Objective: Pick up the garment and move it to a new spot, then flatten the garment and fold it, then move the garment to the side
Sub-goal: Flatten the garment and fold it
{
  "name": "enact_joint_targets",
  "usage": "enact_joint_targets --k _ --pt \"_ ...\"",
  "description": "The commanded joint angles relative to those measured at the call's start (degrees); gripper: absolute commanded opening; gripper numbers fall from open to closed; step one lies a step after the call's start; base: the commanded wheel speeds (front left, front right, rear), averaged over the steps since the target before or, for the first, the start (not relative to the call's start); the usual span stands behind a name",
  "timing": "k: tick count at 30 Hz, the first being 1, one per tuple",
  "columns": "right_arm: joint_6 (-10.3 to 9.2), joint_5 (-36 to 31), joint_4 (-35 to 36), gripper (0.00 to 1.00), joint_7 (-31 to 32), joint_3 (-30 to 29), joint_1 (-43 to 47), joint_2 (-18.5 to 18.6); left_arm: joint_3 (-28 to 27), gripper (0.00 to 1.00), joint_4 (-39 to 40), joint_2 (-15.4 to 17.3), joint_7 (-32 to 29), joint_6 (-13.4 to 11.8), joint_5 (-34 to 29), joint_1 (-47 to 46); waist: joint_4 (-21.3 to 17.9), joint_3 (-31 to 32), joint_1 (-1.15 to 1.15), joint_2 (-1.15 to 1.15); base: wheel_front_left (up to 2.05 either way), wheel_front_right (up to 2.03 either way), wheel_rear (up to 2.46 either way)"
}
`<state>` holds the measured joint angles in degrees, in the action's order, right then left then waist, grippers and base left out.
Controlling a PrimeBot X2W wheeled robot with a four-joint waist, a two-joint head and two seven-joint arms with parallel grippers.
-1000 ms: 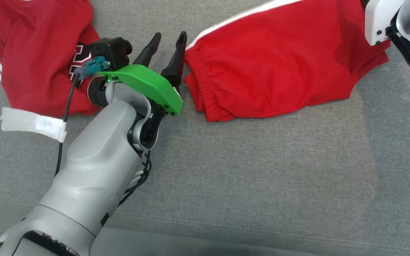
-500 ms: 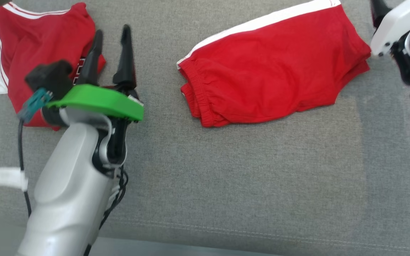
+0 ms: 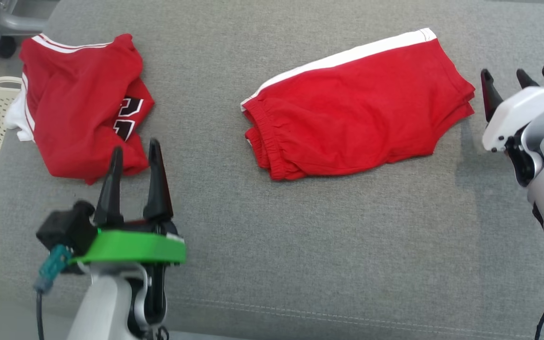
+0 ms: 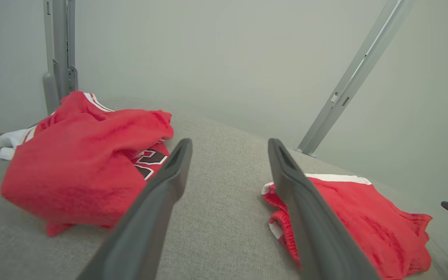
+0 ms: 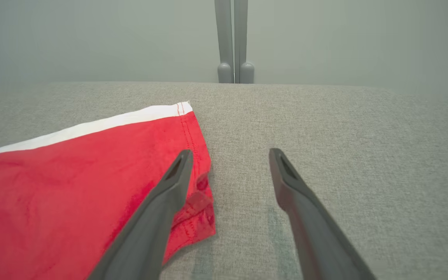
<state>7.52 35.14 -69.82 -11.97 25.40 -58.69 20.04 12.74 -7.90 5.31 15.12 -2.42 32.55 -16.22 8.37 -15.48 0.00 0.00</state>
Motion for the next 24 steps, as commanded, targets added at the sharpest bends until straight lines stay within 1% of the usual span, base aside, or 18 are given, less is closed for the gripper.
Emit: enact_joint_targets --k 1,4,6,8,11,14,17,23,24 --pt "-0.06 0.53 -0.82 1.0 -0.85 -0.69 1.49 -0.1 -0.63 1.0 1.82 -0.13 0.01 0.21 -2.61 3.62 0.86 0.53 0.0 0.0 0.0 0.0 0.0" --pt "-0.06 0.7 -1.86 1.0 -1.29 -1.57 2.66 0.13 -0.28 1.0 4.09 0.52 0.01 -0.33 -7.41 7.43 1.52 0.38 0.0 0.0 0.0 0.0 0.0" --pt "-0.06 0.9 -2.04 1.0 -1.42 -1.95 2.73 0.29 0.08 1.0 4.57 0.69 0.01 -0.48 -8.5 8.53 1.84 0.22 0.0 0.0 0.0 0.0 0.0" --pt "-0.06 0.93 -2.71 1.0 -1.34 -2.59 2.96 0.41 0.93 1.0 5.16 1.25 0.01 -1.08 -11.88 10.5 2.84 -0.57 0.0 0.0 0.0 0.0 0.0" --pt "-0.06 0.89 -3.21 1.0 -0.66 -3.07 3.01 0.17 1.33 1.0 5.47 1.54 0.01 -1.69 -14.18 11.72 3.52 -1.44 0.0 0.0 0.0 0.0 0.0" --pt "-0.06 1.26 -3.4 1.0 0.17 -3.34 3.25 -0.57 1.57 1.0 5.38 2.04 0.01 -2.09 -15.82 12.16 3.88 -1.91 0.0 0.0 0.0 0.0 0.0" --pt "-0.07 0.93 -3.8 1.0 1.5 -3.56 3.71 -0.69 1.44 1.0 5.44 1.48 0.01 -2.18 -16.26 12.48 4.3 -2.49 0.0 0.0 0.0 0.0 0.0" --pt "-0.06 0.87 -4.18 1.0 4.67 -4.46 5.25 -1.29 1.23 1.0 4.94 0.82 0.01 -1.31 -16.1 12.39 4.75 -2.59 0.0 0.0 0.0 0.0 0.0" --pt "-0.07 0.95 -4.23 0.96 4.87 -4.76 5.43 -1.35 1.1 1.0 4.86 0.71 0.01 -1.21 -15.92 12.47 4.73 -2.53 0.0 0.0 0.0 0.0 0.0"
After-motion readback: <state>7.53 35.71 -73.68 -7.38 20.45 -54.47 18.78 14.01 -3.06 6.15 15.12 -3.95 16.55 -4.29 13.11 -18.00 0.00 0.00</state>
